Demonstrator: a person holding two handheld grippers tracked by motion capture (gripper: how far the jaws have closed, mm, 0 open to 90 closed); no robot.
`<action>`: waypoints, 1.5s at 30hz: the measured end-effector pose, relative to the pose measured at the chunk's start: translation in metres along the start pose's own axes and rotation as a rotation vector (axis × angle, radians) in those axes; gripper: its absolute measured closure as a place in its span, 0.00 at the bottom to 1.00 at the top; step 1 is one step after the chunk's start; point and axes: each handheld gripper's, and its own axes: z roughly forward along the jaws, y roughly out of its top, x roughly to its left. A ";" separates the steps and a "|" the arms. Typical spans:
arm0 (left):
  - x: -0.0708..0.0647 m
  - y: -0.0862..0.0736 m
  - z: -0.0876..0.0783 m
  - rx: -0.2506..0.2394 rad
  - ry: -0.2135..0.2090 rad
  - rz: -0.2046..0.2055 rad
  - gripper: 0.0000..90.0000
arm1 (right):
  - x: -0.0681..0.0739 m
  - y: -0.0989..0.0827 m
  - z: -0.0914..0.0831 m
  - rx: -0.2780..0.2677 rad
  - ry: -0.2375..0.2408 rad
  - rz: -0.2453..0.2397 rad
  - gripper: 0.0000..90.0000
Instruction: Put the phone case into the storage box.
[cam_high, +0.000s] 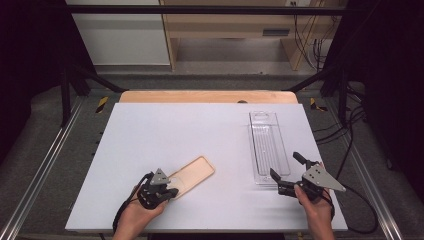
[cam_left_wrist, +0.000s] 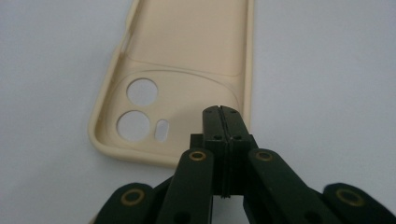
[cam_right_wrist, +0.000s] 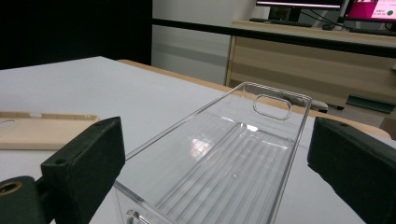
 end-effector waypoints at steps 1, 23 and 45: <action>0.000 0.000 0.000 0.001 0.000 0.000 1.00 | 0.000 0.000 0.000 0.000 0.000 0.000 0.05; 0.000 -0.009 -0.007 0.001 -0.009 -0.013 1.00 | 0.000 0.000 0.001 0.000 0.001 -0.005 0.05; -0.002 -0.007 -0.008 0.019 -0.016 0.000 1.00 | 0.000 0.000 0.001 0.001 0.000 -0.001 0.05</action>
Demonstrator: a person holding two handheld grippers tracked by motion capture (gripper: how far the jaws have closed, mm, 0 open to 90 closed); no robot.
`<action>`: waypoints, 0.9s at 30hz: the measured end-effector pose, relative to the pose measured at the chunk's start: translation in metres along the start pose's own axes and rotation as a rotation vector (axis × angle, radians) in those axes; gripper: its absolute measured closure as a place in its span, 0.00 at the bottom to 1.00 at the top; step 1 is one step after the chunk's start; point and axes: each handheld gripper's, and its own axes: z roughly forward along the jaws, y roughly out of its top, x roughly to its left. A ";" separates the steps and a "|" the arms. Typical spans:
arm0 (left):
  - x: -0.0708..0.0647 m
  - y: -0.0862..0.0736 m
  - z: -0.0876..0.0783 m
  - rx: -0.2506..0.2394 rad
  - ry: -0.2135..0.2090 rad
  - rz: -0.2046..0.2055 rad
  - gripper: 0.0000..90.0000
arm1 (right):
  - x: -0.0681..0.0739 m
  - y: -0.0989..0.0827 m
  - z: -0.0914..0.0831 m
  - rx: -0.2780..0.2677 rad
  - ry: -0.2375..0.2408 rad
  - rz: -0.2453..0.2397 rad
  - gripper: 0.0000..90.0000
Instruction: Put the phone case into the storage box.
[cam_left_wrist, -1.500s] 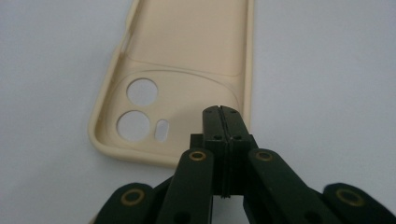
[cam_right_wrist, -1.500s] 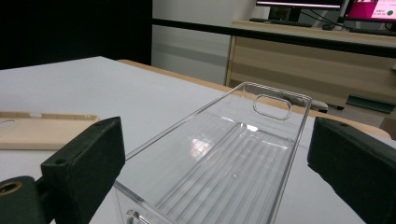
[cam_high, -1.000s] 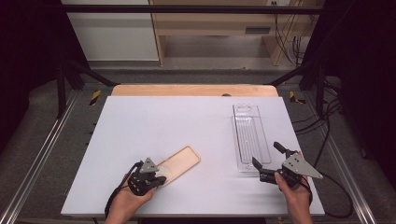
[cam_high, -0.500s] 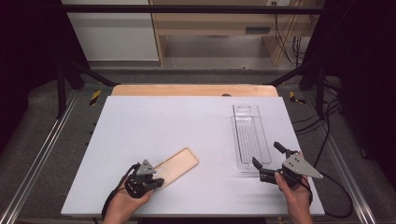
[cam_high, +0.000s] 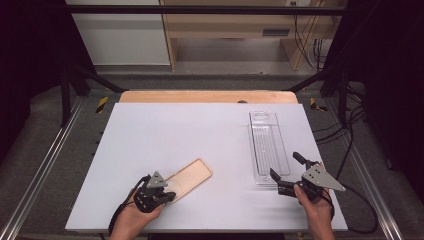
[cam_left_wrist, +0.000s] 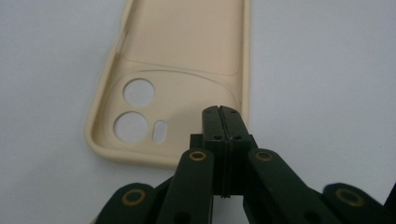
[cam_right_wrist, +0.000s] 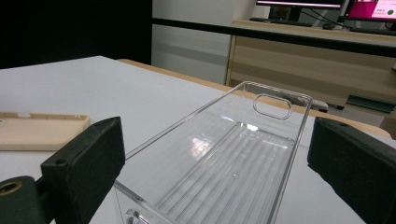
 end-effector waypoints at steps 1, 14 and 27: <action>0.000 0.000 0.000 0.000 0.000 0.000 1.00 | 0.000 0.000 0.000 0.000 0.000 0.000 0.05; -0.001 0.004 -0.005 -0.077 0.042 0.040 1.00 | 0.000 0.000 0.000 -0.005 0.000 0.003 0.05; 0.025 0.011 -0.010 -0.221 0.147 0.014 1.00 | -0.001 0.001 -0.001 -0.007 -0.006 0.000 0.05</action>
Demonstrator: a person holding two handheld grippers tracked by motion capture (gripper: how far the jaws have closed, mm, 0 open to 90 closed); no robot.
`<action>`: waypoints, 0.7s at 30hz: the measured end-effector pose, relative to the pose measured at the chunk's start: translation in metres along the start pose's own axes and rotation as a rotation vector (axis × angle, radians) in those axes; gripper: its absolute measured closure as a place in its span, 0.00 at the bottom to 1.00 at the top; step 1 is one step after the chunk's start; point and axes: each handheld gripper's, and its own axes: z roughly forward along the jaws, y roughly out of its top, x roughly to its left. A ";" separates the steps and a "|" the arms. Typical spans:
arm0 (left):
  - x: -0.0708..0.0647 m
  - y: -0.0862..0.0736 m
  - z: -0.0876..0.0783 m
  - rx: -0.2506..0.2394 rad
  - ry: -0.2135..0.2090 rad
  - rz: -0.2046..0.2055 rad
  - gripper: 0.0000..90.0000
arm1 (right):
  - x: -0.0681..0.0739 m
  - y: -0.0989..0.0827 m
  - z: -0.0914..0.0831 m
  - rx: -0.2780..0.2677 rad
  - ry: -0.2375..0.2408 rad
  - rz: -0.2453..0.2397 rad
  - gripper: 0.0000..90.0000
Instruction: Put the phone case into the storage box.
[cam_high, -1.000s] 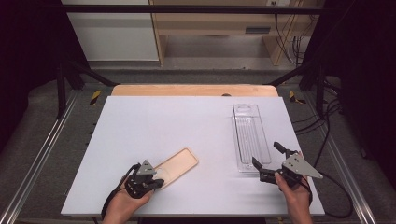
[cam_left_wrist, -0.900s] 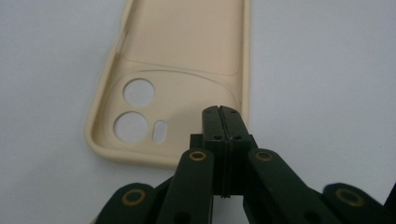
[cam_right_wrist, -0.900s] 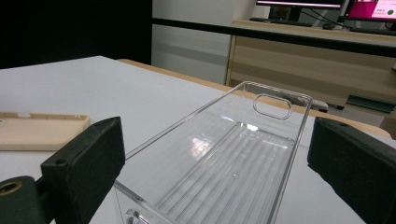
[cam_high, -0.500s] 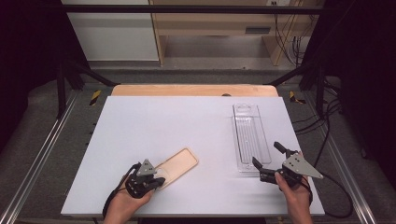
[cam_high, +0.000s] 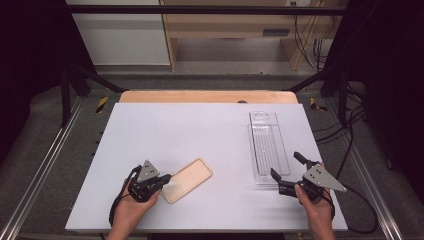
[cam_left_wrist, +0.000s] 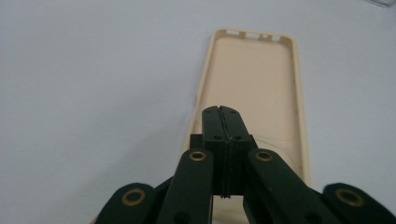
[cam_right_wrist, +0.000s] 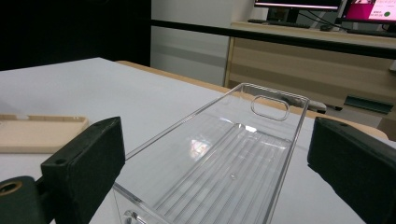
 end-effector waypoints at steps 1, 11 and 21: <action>0.002 0.001 0.001 -0.007 0.009 -0.005 1.00 | 0.000 0.000 0.000 -0.001 -0.001 0.002 0.05; 0.021 0.010 0.014 -0.073 0.071 0.022 0.78 | 0.000 -0.001 -0.001 0.004 0.000 0.001 0.05; 0.023 0.002 0.014 -0.110 0.082 0.006 0.21 | 0.001 0.000 -0.001 -0.001 0.001 -0.003 0.05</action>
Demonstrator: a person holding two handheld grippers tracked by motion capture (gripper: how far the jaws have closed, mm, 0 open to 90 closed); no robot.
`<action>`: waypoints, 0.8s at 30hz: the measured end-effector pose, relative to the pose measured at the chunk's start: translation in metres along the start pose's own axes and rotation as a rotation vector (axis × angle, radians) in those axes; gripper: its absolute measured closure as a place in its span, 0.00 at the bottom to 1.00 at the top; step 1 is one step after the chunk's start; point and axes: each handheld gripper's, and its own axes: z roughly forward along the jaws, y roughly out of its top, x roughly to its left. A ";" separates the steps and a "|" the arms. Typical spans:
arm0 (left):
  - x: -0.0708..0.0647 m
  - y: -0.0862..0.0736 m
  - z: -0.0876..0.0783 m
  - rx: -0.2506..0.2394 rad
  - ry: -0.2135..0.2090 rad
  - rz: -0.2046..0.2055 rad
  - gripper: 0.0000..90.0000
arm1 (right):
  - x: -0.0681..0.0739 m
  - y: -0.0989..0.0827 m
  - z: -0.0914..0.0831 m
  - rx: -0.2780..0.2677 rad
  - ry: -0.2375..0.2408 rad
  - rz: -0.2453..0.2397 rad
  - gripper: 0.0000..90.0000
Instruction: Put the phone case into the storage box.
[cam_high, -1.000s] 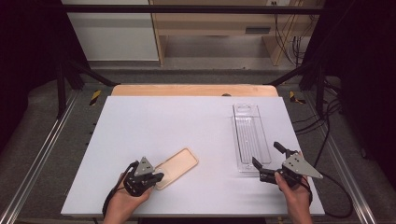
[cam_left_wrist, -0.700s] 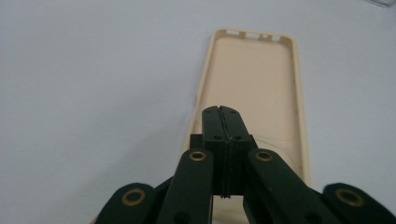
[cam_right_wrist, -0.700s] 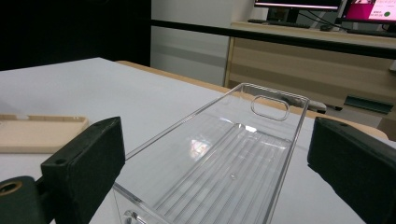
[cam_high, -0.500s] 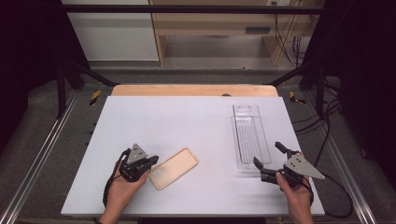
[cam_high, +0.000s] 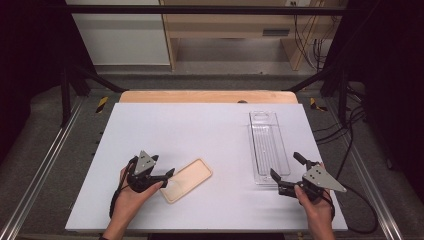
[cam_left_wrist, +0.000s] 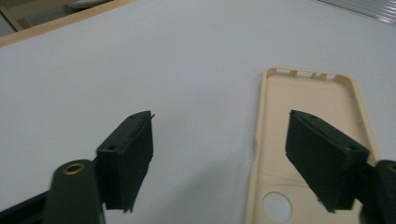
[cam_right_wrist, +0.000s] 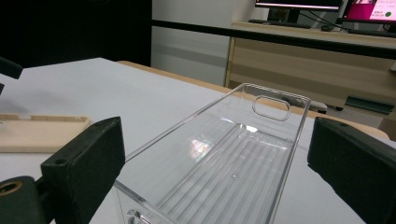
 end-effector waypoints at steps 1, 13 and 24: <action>0.001 -0.001 0.001 0.006 -0.008 -0.009 0.14 | 0.000 0.000 0.000 -0.001 0.001 0.003 0.05; 0.014 -0.009 0.002 0.083 -0.059 -0.096 0.09 | 0.000 0.000 0.000 -0.001 0.000 0.007 0.05; 0.008 -0.009 0.005 0.142 -0.067 -0.038 0.15 | -0.001 0.000 0.000 0.000 0.003 0.004 0.05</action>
